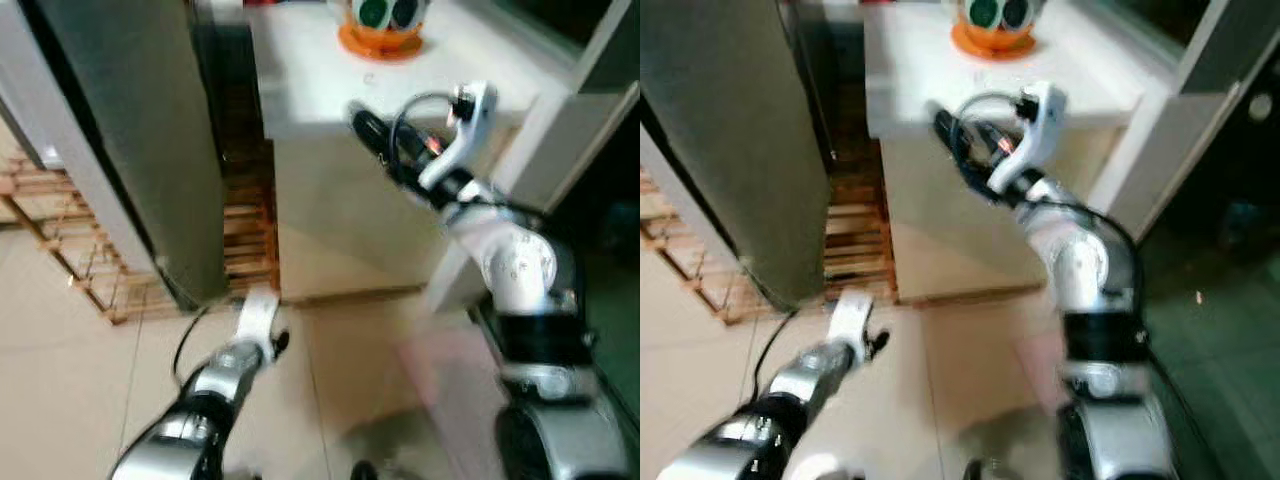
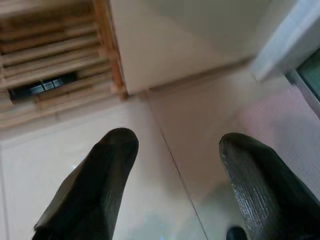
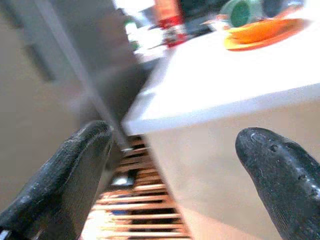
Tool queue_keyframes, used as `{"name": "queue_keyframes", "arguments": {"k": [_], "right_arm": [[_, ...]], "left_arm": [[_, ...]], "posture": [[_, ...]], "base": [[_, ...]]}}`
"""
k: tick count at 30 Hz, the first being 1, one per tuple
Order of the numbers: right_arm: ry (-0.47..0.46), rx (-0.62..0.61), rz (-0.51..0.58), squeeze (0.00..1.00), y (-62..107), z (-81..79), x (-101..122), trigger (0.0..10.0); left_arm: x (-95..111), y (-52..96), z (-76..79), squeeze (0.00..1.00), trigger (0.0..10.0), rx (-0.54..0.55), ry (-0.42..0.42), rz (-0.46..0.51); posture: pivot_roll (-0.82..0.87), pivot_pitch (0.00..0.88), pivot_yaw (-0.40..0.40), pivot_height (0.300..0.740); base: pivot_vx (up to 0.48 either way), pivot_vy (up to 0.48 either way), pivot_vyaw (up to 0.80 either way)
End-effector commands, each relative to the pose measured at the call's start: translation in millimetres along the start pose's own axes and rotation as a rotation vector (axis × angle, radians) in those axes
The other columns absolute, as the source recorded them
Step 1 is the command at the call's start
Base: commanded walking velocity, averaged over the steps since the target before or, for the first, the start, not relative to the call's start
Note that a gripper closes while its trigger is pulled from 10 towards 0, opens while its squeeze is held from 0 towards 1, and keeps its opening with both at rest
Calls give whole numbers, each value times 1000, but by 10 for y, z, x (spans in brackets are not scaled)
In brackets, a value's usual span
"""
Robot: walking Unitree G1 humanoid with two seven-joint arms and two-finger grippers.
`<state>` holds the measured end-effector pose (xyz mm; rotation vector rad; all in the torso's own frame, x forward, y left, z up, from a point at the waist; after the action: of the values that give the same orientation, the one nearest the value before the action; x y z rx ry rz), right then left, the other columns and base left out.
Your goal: Restocking fridge
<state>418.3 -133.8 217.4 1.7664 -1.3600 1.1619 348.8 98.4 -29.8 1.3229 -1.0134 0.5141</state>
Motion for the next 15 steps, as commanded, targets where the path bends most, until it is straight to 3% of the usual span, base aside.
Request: {"name": "queue_keyframes", "arguments": {"k": [1, 4, 8, 13, 15], "right_arm": [[20, -110, 5, 0, 38, 260, -33, 10000], [71, -138, 1, 0, 66, 339, -132, 10000], [113, -161, -23, 0, 81, 352, -372, 10000], [144, -171, -53, 0, 97, 341, -536, 10000], [144, -164, -65, 0, 112, 316, -615, 10000]], "left_arm": [[539, 23, 128, 0, 10000, -41, -62, 221], [1006, 150, 200, 0, 10000, -30, -119, 417], [1545, 354, 110, 0, 10000, 19, -136, 608], [1715, 433, -16, 0, 10000, 55, -139, 655], [1751, 457, -85, 0, 10000, 77, -149, 660]], "posture": [[-48, 0, -22, 740], [-38, 0, -17, 740], [-26, 0, -11, 740], [-23, 0, -8, 740], [-21, 0, -7, 740]], "base": [[0, 0, 0], [0, 0, 0], [0, 120, 547], [0, 480, 546], [0, 480, 0]]}}
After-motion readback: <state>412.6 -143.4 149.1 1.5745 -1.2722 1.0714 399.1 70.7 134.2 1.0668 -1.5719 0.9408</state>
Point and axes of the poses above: a point about 5 cm out from each wrist's last joint towards the gripper, its own y axis pointing back from the gripper into the wrist, its own x axis along the axis of the wrist's last joint, z = x × y, the point moved 6 cm from there along -y, pointing out of the wrist towards the gripper, and after that the axes turned 4 degrees about -y, right-handed, at the moved point
